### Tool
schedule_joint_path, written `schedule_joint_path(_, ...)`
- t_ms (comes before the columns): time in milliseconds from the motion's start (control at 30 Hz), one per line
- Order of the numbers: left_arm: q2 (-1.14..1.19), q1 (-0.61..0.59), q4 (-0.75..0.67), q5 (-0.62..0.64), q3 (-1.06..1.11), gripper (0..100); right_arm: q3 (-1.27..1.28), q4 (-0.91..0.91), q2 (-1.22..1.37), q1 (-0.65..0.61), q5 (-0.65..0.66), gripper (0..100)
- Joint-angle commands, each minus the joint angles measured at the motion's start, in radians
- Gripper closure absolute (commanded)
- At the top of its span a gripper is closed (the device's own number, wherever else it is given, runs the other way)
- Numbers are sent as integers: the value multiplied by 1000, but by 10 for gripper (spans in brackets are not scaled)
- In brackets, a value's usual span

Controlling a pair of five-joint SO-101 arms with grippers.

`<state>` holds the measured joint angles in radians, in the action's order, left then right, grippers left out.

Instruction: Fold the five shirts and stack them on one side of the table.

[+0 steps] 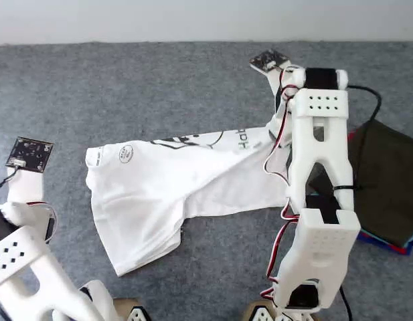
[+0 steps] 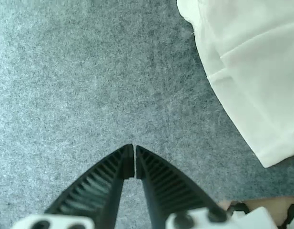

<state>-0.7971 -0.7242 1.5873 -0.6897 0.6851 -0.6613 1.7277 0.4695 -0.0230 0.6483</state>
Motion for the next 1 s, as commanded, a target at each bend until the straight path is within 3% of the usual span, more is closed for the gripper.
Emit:
schedule_joint_path(0, -9, 3, -14, -12, -8, 986, -80, 28, -85, 5, 110, 988)
schedule_joint_path(567, -14, 8, 8, -12, -10, 985, 281, 67, -142, 76, 106, 988)
schedule_joint_path(800, -5, 219, 144, -8, -13, 984, 284, 65, -133, 84, 84, 988)
schedule_joint_path(967, 95, 295, 164, -26, 33, 942, 284, 65, -111, 84, 58, 988)
